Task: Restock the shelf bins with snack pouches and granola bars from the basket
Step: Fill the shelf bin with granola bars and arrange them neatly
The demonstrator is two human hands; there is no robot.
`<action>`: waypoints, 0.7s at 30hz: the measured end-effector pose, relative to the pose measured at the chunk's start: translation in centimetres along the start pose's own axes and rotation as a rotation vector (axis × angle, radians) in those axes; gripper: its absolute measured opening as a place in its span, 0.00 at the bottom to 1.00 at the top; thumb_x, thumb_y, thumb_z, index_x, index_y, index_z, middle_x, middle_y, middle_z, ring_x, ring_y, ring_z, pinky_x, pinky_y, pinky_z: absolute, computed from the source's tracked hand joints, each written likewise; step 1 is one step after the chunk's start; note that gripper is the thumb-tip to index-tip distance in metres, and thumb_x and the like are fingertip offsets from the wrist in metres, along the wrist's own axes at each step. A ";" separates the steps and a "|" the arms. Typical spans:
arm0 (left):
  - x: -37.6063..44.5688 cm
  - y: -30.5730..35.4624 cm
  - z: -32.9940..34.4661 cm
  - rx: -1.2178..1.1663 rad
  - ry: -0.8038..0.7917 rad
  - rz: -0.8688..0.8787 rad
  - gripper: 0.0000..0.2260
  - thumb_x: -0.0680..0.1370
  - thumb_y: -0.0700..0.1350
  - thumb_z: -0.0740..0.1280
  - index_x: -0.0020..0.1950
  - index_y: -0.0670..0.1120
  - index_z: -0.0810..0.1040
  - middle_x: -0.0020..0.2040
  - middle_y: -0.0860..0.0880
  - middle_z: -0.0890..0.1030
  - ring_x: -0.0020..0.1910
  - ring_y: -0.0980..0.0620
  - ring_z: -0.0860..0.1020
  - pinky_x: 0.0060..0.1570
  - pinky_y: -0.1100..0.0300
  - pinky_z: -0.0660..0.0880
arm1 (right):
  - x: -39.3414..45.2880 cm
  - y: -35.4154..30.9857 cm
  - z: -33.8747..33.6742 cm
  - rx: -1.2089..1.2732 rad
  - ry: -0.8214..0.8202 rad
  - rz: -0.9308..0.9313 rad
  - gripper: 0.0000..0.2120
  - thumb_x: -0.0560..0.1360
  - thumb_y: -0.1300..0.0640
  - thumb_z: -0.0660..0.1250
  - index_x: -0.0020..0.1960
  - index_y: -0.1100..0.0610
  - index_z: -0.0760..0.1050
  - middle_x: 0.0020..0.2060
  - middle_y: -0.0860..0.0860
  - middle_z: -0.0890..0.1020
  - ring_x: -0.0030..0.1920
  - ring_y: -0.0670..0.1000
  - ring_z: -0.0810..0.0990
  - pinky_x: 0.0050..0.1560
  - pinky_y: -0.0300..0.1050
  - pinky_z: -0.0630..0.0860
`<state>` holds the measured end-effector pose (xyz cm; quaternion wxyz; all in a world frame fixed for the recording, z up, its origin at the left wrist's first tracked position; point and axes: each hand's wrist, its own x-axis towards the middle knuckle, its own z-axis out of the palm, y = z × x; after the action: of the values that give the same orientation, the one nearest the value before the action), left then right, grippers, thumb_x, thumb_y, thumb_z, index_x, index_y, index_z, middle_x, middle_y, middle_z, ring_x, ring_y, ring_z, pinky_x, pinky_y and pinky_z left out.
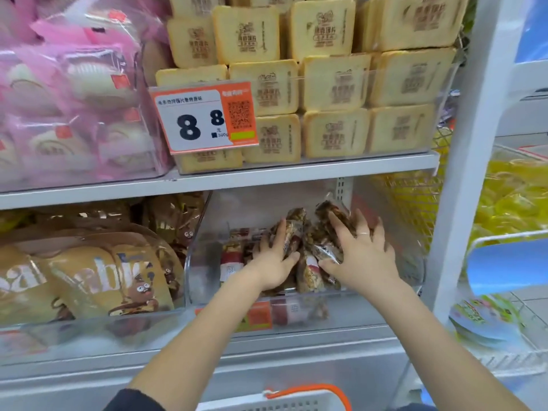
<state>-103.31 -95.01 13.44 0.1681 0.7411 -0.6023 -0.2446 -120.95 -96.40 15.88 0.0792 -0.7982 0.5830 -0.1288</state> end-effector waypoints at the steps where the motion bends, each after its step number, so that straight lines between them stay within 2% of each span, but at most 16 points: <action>1: -0.6 0.3 -0.1 -0.022 0.028 0.023 0.33 0.80 0.58 0.56 0.74 0.61 0.34 0.78 0.43 0.40 0.76 0.40 0.40 0.73 0.45 0.45 | -0.5 0.0 -0.1 -0.002 0.040 -0.017 0.41 0.72 0.34 0.62 0.76 0.39 0.42 0.77 0.51 0.41 0.75 0.62 0.38 0.71 0.66 0.50; 3: -2.7 0.7 -0.8 -0.038 0.163 0.119 0.32 0.79 0.56 0.59 0.76 0.58 0.41 0.78 0.44 0.43 0.76 0.42 0.42 0.73 0.48 0.47 | -1.7 0.3 -0.6 0.014 0.146 -0.061 0.38 0.73 0.36 0.63 0.76 0.40 0.48 0.77 0.52 0.47 0.76 0.60 0.42 0.71 0.66 0.51; 5: -5.9 0.2 -1.4 -0.012 0.356 0.295 0.28 0.79 0.53 0.61 0.76 0.59 0.52 0.78 0.48 0.49 0.76 0.49 0.48 0.72 0.56 0.52 | -3.3 0.5 -0.7 0.113 0.283 -0.121 0.30 0.75 0.42 0.64 0.74 0.44 0.58 0.75 0.53 0.58 0.76 0.59 0.51 0.71 0.63 0.57; 7: -10.1 -1.0 -1.0 -0.070 0.440 0.440 0.24 0.79 0.50 0.62 0.73 0.62 0.58 0.77 0.55 0.52 0.74 0.61 0.51 0.68 0.70 0.52 | -5.2 0.7 0.0 0.196 0.438 -0.217 0.24 0.75 0.48 0.66 0.69 0.50 0.68 0.68 0.54 0.69 0.70 0.58 0.64 0.66 0.61 0.66; 9: -13.4 -2.7 0.3 -0.066 0.489 0.566 0.22 0.80 0.45 0.61 0.73 0.56 0.63 0.76 0.55 0.57 0.73 0.66 0.53 0.66 0.76 0.51 | -7.1 0.5 1.3 0.255 0.540 -0.313 0.19 0.75 0.52 0.65 0.64 0.54 0.72 0.60 0.53 0.76 0.62 0.57 0.72 0.59 0.57 0.71; 11: -15.7 -5.3 3.1 0.048 0.531 0.633 0.20 0.79 0.42 0.59 0.72 0.47 0.68 0.73 0.48 0.64 0.72 0.60 0.61 0.66 0.70 0.59 | -10.0 0.1 4.2 0.283 0.587 -0.392 0.14 0.74 0.56 0.64 0.59 0.56 0.74 0.54 0.54 0.78 0.56 0.57 0.75 0.53 0.54 0.73; 14: -18.2 -10.5 8.1 0.069 0.475 0.571 0.19 0.77 0.41 0.57 0.69 0.44 0.71 0.68 0.44 0.71 0.65 0.51 0.70 0.61 0.61 0.67 | -14.7 0.0 9.8 0.205 0.600 -0.489 0.11 0.72 0.58 0.64 0.54 0.54 0.72 0.51 0.54 0.80 0.52 0.56 0.75 0.50 0.51 0.70; 15: -19.0 -12.4 9.8 0.064 0.412 0.507 0.20 0.77 0.42 0.57 0.69 0.45 0.70 0.68 0.44 0.71 0.65 0.51 0.70 0.60 0.59 0.68 | -16.0 0.1 11.9 0.153 0.539 -0.524 0.11 0.71 0.58 0.64 0.53 0.53 0.72 0.51 0.54 0.80 0.53 0.55 0.74 0.50 0.50 0.68; 17: -20.8 -16.9 13.6 0.063 0.236 0.268 0.22 0.79 0.44 0.60 0.73 0.51 0.65 0.72 0.48 0.67 0.66 0.50 0.69 0.62 0.55 0.69 | -18.3 0.7 16.3 0.023 0.288 -0.571 0.14 0.70 0.55 0.63 0.55 0.51 0.70 0.52 0.52 0.79 0.53 0.54 0.76 0.49 0.49 0.69; 19: -22.3 -21.4 16.9 0.045 0.020 -0.005 0.27 0.79 0.46 0.63 0.75 0.55 0.57 0.74 0.50 0.62 0.64 0.46 0.72 0.62 0.53 0.70 | -20.0 1.5 20.2 -0.078 -0.093 -0.514 0.22 0.69 0.51 0.65 0.62 0.50 0.66 0.57 0.51 0.77 0.57 0.56 0.77 0.50 0.52 0.73; 21: -23.5 -25.1 19.3 0.109 -0.153 -0.143 0.32 0.77 0.49 0.65 0.76 0.55 0.52 0.75 0.47 0.59 0.67 0.44 0.69 0.62 0.51 0.70 | -21.7 2.7 23.5 -0.152 -0.515 -0.377 0.31 0.74 0.47 0.64 0.73 0.48 0.55 0.70 0.52 0.66 0.68 0.59 0.68 0.59 0.56 0.71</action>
<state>-97.54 -65.73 -12.35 0.0633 0.7694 -0.5714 -0.2785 -122.66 -77.10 -9.72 0.1391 -0.9021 0.3938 0.1086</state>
